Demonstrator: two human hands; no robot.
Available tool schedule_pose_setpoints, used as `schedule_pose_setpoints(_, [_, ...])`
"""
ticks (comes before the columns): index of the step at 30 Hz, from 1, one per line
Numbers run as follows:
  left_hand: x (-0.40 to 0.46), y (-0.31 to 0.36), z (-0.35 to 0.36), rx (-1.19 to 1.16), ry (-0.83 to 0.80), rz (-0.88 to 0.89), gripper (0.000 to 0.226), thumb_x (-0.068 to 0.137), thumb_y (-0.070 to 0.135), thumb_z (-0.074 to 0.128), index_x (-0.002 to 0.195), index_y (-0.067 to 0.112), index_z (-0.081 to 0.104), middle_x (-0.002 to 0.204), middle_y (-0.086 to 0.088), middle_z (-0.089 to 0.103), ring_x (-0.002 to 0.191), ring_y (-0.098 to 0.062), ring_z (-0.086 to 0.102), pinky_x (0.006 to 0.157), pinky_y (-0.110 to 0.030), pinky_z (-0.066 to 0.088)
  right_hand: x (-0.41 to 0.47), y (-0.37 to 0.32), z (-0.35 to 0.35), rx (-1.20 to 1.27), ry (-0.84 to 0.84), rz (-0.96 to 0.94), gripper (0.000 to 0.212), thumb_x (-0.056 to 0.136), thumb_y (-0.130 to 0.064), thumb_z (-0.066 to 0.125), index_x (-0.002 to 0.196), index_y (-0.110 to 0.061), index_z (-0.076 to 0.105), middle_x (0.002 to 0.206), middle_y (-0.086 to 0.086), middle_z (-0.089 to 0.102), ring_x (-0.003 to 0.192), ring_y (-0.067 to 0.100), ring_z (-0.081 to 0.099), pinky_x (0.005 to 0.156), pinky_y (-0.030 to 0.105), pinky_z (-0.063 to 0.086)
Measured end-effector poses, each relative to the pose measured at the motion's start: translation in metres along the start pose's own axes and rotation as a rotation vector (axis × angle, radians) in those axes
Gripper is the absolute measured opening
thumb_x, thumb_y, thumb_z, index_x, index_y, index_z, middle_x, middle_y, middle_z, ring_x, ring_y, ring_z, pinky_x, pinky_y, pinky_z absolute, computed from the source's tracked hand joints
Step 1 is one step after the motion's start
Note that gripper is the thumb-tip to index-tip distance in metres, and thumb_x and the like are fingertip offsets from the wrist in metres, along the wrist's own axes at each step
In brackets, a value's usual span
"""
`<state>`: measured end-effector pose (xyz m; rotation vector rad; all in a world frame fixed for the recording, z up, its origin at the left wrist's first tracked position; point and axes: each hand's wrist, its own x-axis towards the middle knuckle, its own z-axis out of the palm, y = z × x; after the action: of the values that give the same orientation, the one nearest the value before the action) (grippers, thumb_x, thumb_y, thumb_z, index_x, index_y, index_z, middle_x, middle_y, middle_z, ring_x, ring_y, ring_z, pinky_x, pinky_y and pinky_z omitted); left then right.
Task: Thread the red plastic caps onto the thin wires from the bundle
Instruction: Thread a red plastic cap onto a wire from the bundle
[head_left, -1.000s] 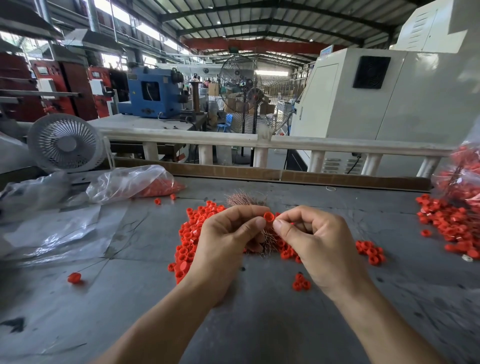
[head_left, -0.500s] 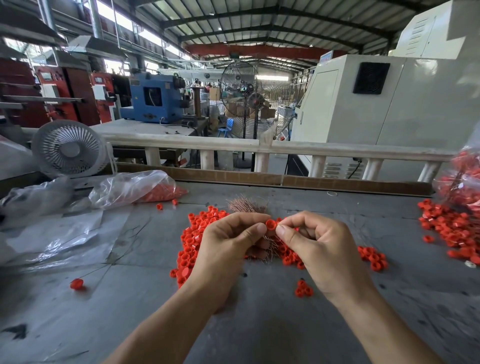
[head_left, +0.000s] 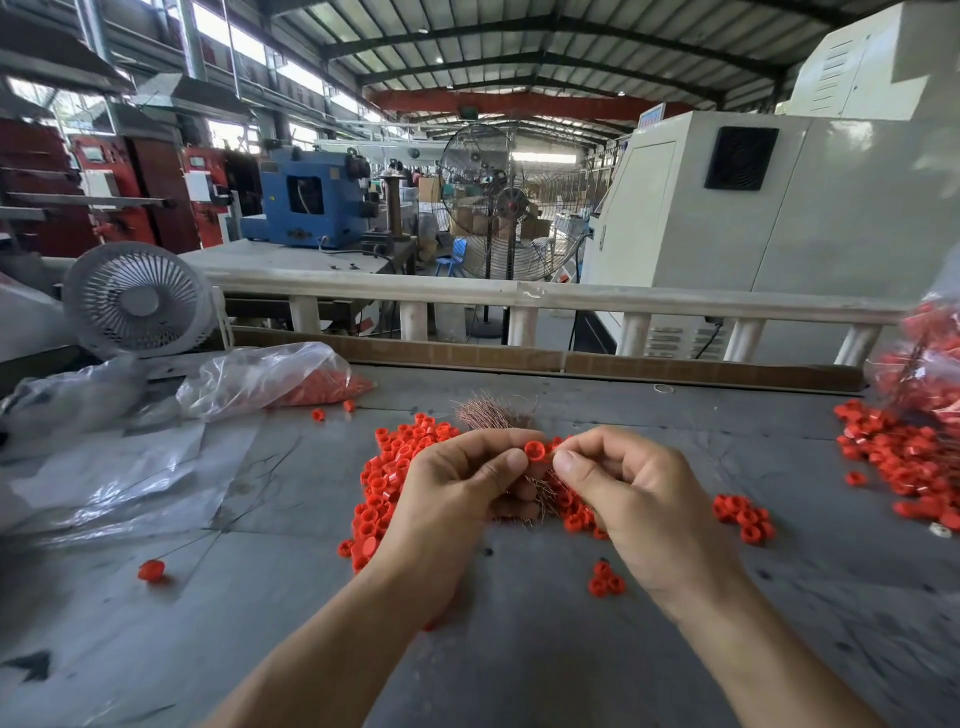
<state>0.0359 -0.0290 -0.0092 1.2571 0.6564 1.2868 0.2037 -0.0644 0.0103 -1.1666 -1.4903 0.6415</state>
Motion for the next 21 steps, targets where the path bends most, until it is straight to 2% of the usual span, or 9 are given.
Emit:
schedule_pose_setpoints(1, [0.0003,-0.0001,0.0006,-0.016,0.009,-0.002,0.023,0.084,0.019,0.069,0.103,0.013,0.079,0.088,-0.009,0.074,0.075,-0.016,0.065,0.071,-0.028,0.058,0.0000,0.0005,0.0005,0.029,-0.013,0.030,0.016,0.098,-0.019,0.065,0.084,-0.023,0.074,0.052,-0.008,0.053,0.049,0.008,0.041,0.048,0.021,0.036])
schedule_pose_setpoints(3, [0.0012,-0.0003,0.0012,-0.048,0.028,-0.002,0.026,0.081,0.021,0.069,0.102,0.010,0.078,0.085,-0.010,0.074,0.073,-0.018,0.064,0.070,-0.029,0.058,0.0007,0.0007,0.0018,0.095,-0.036,0.095,0.021,0.101,-0.012,0.057,0.089,-0.019,0.072,0.053,-0.008,0.050,0.047,0.005,0.039,0.046,0.016,0.033])
schedule_pose_setpoints(5, [0.0022,-0.0009,0.0007,-0.073,0.042,0.000,0.025,0.081,0.019,0.069,0.102,0.008,0.077,0.084,-0.011,0.073,0.072,-0.019,0.064,0.068,-0.029,0.058,0.0018,0.0000,0.0034,0.147,-0.049,0.152,0.022,0.101,-0.006,0.051,0.096,-0.015,0.070,0.057,-0.002,0.056,0.045,0.007,0.042,0.042,0.016,0.033])
schedule_pose_setpoints(7, [0.0026,-0.0009,0.0004,-0.088,0.041,0.002,0.027,0.082,0.018,0.068,0.105,0.005,0.074,0.086,-0.012,0.075,0.072,-0.019,0.066,0.067,-0.029,0.059,0.0026,-0.0006,0.0046,0.183,-0.073,0.198,0.024,0.100,-0.004,0.048,0.101,-0.016,0.069,0.062,0.003,0.062,0.046,0.012,0.046,0.041,0.022,0.033])
schedule_pose_setpoints(10, [0.0025,-0.0004,0.0007,-0.107,0.022,0.001,0.031,0.084,0.018,0.067,0.110,0.001,0.070,0.088,-0.013,0.075,0.072,-0.021,0.067,0.067,-0.034,0.060,0.0028,0.0002,0.0052,0.196,-0.127,0.221,0.031,0.099,-0.004,0.046,0.102,-0.023,0.070,0.068,0.010,0.069,0.049,0.020,0.053,0.042,0.026,0.034])
schedule_pose_setpoints(12, [0.0019,0.0005,0.0013,-0.129,0.013,-0.001,0.030,0.086,0.017,0.066,0.110,-0.001,0.069,0.081,-0.013,0.073,0.070,-0.022,0.068,0.062,-0.032,0.059,0.0024,0.0012,0.0056,0.210,-0.169,0.224,0.037,0.098,-0.004,0.046,0.098,-0.029,0.073,0.072,0.013,0.072,0.050,0.022,0.057,0.041,0.026,0.037])
schedule_pose_setpoints(16, [0.0014,0.0013,0.0008,-0.128,0.017,-0.013,0.021,0.095,0.010,0.061,0.110,-0.001,0.068,0.075,-0.016,0.071,0.066,-0.023,0.068,0.060,-0.029,0.056,0.0027,0.0018,0.0075,0.239,-0.205,0.236,0.032,0.084,-0.021,0.049,0.098,-0.034,0.074,0.076,0.016,0.073,0.050,0.024,0.060,0.039,0.026,0.038])
schedule_pose_setpoints(21, [0.0004,0.0043,0.0029,-0.144,0.009,-0.018,0.032,0.088,0.017,0.066,0.112,-0.003,0.067,0.079,-0.013,0.073,0.069,-0.025,0.069,0.061,-0.029,0.057,0.0025,0.0008,0.0069,0.198,-0.165,0.204,0.030,0.084,-0.021,0.051,0.097,-0.035,0.074,0.073,0.014,0.073,0.048,0.021,0.057,0.040,0.026,0.038])
